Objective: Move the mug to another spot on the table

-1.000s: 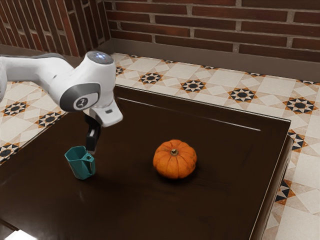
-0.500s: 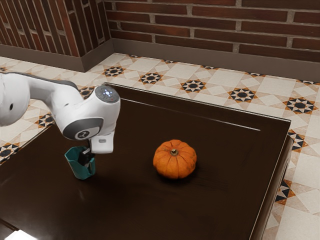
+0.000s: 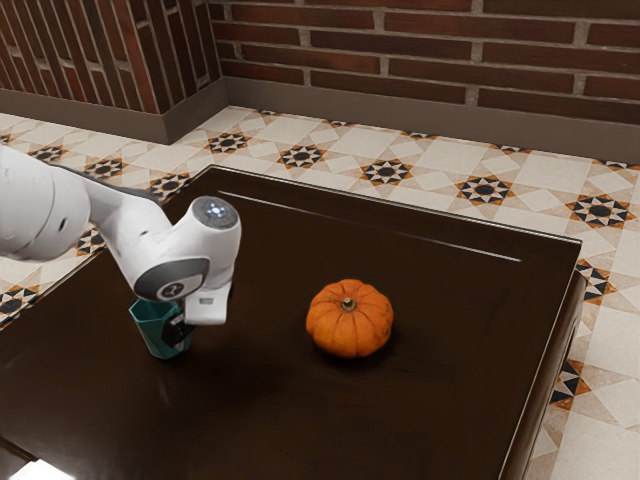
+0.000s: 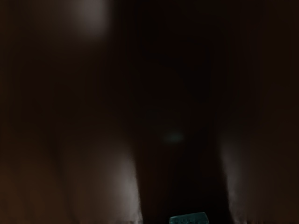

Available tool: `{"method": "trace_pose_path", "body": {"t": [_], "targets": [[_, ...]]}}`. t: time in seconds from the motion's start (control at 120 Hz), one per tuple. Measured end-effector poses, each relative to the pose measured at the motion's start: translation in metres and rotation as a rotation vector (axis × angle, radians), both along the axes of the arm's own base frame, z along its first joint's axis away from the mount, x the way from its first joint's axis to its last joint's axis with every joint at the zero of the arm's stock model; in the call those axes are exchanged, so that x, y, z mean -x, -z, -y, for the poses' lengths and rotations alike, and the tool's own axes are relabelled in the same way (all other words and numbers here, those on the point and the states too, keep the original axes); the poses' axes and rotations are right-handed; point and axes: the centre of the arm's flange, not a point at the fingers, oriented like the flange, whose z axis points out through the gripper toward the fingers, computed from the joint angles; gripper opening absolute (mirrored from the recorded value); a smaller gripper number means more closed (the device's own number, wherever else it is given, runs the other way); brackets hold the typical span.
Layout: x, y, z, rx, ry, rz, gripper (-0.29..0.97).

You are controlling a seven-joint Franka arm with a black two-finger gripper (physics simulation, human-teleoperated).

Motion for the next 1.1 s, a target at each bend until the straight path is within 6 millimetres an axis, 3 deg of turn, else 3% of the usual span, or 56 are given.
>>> {"method": "trace_pose_path", "body": {"t": [0.233,0.7,0.867,1.1], "targets": [[-0.001,-0.003,-0.02,0.0,-0.068,0.02,0.6],[0.0,-0.001,-0.021,0.005,-0.125,0.044,0.13],[-0.001,-0.003,-0.019,0.004,-0.135,0.052,0.09],[-0.015,-0.028,-0.016,-0.016,-0.147,0.082,0.06]]}}
